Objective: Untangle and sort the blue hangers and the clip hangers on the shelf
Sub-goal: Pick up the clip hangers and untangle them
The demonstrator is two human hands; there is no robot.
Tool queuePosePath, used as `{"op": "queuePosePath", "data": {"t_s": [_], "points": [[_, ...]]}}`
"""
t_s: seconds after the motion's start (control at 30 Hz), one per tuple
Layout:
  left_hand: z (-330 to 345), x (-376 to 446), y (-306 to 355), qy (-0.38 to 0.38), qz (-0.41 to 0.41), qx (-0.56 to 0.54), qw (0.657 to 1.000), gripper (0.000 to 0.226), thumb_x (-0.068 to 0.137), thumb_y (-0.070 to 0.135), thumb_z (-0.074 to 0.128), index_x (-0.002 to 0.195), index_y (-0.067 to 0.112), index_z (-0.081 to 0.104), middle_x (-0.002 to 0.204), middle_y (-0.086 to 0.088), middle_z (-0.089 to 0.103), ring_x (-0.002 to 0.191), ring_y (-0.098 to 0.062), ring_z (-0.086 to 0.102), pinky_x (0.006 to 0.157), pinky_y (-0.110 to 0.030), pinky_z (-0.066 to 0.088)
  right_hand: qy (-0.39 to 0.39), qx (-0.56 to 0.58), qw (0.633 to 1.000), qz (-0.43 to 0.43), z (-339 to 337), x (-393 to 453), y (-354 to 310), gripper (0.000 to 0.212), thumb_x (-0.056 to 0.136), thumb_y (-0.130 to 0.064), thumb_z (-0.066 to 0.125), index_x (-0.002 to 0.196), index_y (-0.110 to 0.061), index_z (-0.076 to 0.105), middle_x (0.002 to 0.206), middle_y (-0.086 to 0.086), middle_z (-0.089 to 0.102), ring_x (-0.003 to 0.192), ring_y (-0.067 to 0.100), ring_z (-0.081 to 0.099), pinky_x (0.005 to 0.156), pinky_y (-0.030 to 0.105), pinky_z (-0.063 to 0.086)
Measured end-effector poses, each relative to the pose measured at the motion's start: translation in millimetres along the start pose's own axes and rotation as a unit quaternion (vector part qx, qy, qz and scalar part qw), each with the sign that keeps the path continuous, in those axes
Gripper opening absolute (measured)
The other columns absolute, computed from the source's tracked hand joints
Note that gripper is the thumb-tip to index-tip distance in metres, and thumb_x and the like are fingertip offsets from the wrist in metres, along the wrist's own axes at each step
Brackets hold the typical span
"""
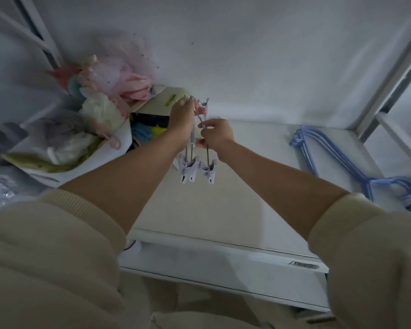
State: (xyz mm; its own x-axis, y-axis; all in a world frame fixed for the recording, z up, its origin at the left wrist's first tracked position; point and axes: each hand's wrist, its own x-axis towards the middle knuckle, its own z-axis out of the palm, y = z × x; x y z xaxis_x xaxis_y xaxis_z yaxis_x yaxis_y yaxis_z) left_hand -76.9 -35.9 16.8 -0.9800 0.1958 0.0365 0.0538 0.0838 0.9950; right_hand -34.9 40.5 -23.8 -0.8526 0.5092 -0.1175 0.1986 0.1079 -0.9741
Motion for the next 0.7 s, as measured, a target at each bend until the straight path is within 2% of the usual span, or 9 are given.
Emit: {"op": "queuePosePath", "data": {"t_s": [0.07, 0.13, 0.2, 0.3, 0.37, 0.4, 0.47, 0.6, 0.7], "points": [[-20, -3, 0, 0.01, 0.006, 0.019, 1.0, 0.025, 0.091, 0.008, 0.032, 0.074, 0.011, 0.05, 0.056, 0.003, 0.069, 0.05, -0.005, 0.053, 0.057, -0.024, 0.036, -0.024, -0.004, 1.0, -0.007, 14, -5, -4, 0.031, 0.089, 0.001, 0.048, 0.109, -0.013, 0.065, 0.117, 0.015, 0.065, 0.042, 0.015, 0.064, 0.067, 0.035, 0.063], [-38, -5, -2, 0.027, 0.008, 0.041, 0.999, 0.025, 0.093, 0.011, 0.032, 0.075, 0.013, 0.049, 0.074, -0.006, 0.07, 0.064, -0.014, 0.056, 0.064, -0.024, 0.038, -0.037, 0.009, 0.999, 0.0, 22, -8, -7, 0.029, 0.088, -0.002, 0.046, 0.112, -0.014, 0.054, 0.098, 0.016, 0.066, 0.048, 0.02, 0.061, 0.074, 0.042, 0.062], [-55, -6, -3, 0.034, 0.003, 0.041, 0.999, 0.021, 0.092, 0.014, 0.033, 0.079, 0.011, 0.049, 0.076, -0.004, 0.066, 0.071, -0.019, 0.053, 0.066, -0.027, 0.038, -0.023, 0.012, 1.0, 0.017, 28, -5, -3, 0.017, 0.089, -0.004, 0.041, 0.104, -0.012, 0.046, 0.098, 0.018, 0.062, 0.055, 0.025, 0.06, 0.077, 0.046, 0.059], [-70, -6, -6, 0.032, 0.007, 0.032, 0.999, 0.02, 0.091, 0.013, 0.033, 0.073, 0.012, 0.042, 0.068, -0.001, 0.063, 0.049, -0.005, 0.052, 0.05, -0.02, 0.033, 0.004, -0.094, 0.995, 0.014, 35, 10, 15, 0.02, 0.086, -0.001, 0.038, 0.078, -0.011, 0.053, 0.089, 0.016, 0.062, 0.068, 0.029, 0.064, 0.075, 0.044, 0.059], [-75, -4, -8, 0.031, 0.013, 0.03, 0.999, 0.029, 0.093, 0.005, 0.031, 0.067, 0.015, 0.036, 0.058, 0.003, 0.063, 0.045, -0.002, 0.054, 0.045, -0.016, 0.033, -0.029, -0.207, 0.978, 0.013, 41, 17, 28, 0.028, 0.089, -0.001, 0.038, 0.088, -0.011, 0.063, 0.1, 0.014, 0.065, 0.09, 0.03, 0.065, 0.075, 0.037, 0.058], [-76, -1, -9, 0.025, 0.014, 0.029, 0.999, 0.031, 0.094, 0.003, 0.031, 0.065, 0.016, 0.035, 0.056, 0.003, 0.063, 0.05, -0.006, 0.057, 0.049, -0.017, 0.036, -0.043, -0.262, 0.964, 0.005, 44, 20, 33, 0.032, 0.093, 0.0, 0.037, 0.105, -0.007, 0.066, 0.116, 0.015, 0.063, 0.105, 0.031, 0.062, 0.084, 0.035, 0.056], [-77, 4, -10, 0.007, 0.021, 0.022, 0.999, 0.033, 0.094, 0.004, 0.031, 0.063, 0.015, 0.037, 0.048, 0.003, 0.062, 0.064, -0.019, 0.059, 0.066, -0.026, 0.044, -0.084, -0.332, 0.94, -0.009, 49, 26, 40, 0.039, 0.095, -0.001, 0.037, 0.13, -0.002, 0.056, 0.14, 0.014, 0.05, 0.129, 0.031, 0.049, 0.104, 0.035, 0.045], [-79, 11, -14, -0.022, 0.038, -0.018, 0.999, 0.037, 0.095, 0.002, 0.03, 0.061, 0.014, 0.036, 0.045, 0.004, 0.05, 0.059, -0.016, 0.059, 0.091, -0.048, 0.049, -0.085, -0.383, 0.919, -0.021, 51, 53, 49, 0.05, 0.094, -0.009, 0.042, 0.144, -0.01, 0.04, 0.151, 0.015, 0.037, 0.137, 0.032, 0.039, 0.112, 0.033, 0.035], [-80, 11, -16, -0.022, 0.071, -0.029, 0.997, 0.039, 0.095, -0.003, 0.029, 0.059, 0.012, 0.033, 0.04, 0.005, 0.042, 0.054, -0.021, 0.049, 0.077, -0.038, 0.049, -0.078, -0.415, 0.905, -0.046, 57, 77, 50, 0.053, 0.093, -0.009, 0.043, 0.145, -0.007, 0.035, 0.15, 0.018, 0.038, 0.138, 0.033, 0.038, 0.111, 0.033, 0.033]]}}
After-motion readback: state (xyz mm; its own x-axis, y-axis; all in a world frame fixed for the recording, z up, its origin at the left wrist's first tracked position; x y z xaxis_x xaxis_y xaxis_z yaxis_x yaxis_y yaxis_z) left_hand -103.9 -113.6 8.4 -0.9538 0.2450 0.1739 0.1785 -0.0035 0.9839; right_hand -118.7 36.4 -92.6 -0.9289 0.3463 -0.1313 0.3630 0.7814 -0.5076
